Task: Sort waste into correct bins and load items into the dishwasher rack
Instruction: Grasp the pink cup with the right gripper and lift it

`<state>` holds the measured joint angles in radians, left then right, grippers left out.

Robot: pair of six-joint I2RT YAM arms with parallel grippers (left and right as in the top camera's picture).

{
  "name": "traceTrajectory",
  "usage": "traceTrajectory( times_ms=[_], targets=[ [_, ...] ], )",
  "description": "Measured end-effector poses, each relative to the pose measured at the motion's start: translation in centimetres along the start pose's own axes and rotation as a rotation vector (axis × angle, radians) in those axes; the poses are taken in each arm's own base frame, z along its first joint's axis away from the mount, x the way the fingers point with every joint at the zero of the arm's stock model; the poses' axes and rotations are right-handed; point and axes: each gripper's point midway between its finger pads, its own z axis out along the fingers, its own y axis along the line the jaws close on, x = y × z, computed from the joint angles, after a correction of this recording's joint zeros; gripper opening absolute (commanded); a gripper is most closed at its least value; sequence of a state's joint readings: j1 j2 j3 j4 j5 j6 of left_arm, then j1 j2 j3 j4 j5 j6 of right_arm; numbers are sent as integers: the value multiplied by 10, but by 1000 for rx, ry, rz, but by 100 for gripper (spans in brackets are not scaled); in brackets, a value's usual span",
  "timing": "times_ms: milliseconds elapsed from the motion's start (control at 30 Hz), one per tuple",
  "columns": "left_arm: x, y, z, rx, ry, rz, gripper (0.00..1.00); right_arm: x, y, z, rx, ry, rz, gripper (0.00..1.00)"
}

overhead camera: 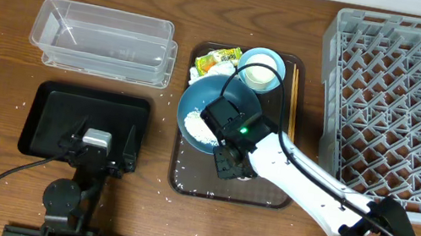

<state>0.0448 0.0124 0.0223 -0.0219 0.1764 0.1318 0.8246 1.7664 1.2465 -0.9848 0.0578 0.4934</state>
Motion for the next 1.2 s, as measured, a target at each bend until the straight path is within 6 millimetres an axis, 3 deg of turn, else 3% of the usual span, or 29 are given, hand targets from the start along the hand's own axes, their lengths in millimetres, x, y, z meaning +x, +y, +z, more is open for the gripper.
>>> traceTrajectory(
  times_ms=[333, 533, 733, 1033, 1200],
  targets=[
    [0, 0, 0, 0, 0, 0, 96, 0, 1, 0, -3, -1, -3, 20],
    [0, 0, 0, 0, 0, 0, 96, 1, 3, 0, -19, 7, -12, 6],
    [0, 0, 0, 0, 0, 0, 96, 1, 4, -5, -20, 15, -16, 1],
    [0, 0, 0, 0, 0, 0, 96, -9, 6, -35, -19, 3, -62, 1],
    [0, 0, 0, 0, 0, 0, 96, -21, -16, -61, 38, -5, -41, 1]
  ],
)
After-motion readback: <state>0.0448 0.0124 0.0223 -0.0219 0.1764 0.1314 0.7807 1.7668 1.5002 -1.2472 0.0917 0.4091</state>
